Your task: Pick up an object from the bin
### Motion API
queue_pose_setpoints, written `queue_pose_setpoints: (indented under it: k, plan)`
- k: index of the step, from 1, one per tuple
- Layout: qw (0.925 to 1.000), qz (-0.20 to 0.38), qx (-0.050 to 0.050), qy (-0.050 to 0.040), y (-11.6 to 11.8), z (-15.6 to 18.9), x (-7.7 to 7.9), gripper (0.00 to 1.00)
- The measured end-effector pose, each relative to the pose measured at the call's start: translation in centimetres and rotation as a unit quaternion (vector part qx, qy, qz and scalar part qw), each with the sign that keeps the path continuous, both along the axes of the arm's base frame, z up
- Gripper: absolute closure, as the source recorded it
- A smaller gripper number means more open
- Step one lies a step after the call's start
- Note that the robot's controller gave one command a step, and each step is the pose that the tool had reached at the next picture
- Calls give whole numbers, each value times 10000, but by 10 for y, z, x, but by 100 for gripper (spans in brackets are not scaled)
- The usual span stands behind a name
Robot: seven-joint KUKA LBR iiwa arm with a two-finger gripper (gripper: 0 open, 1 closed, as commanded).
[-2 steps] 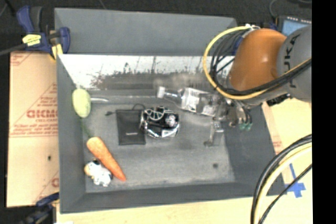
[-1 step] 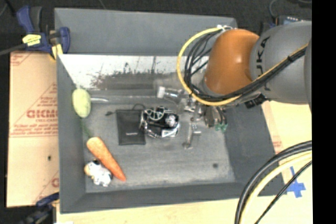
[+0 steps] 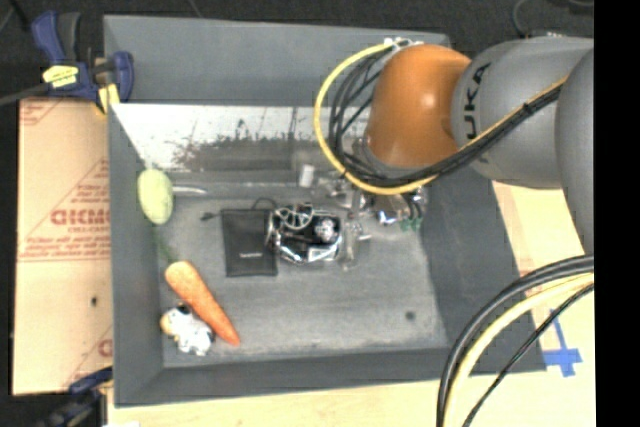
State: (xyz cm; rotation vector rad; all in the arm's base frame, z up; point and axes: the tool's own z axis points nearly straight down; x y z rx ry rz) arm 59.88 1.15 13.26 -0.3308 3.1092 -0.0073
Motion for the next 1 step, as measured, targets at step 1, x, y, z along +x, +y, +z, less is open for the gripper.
queue_pose_setpoints:
  k: [1]
  plan:
    - [9967,-814,21,49,15,-44,12,0]
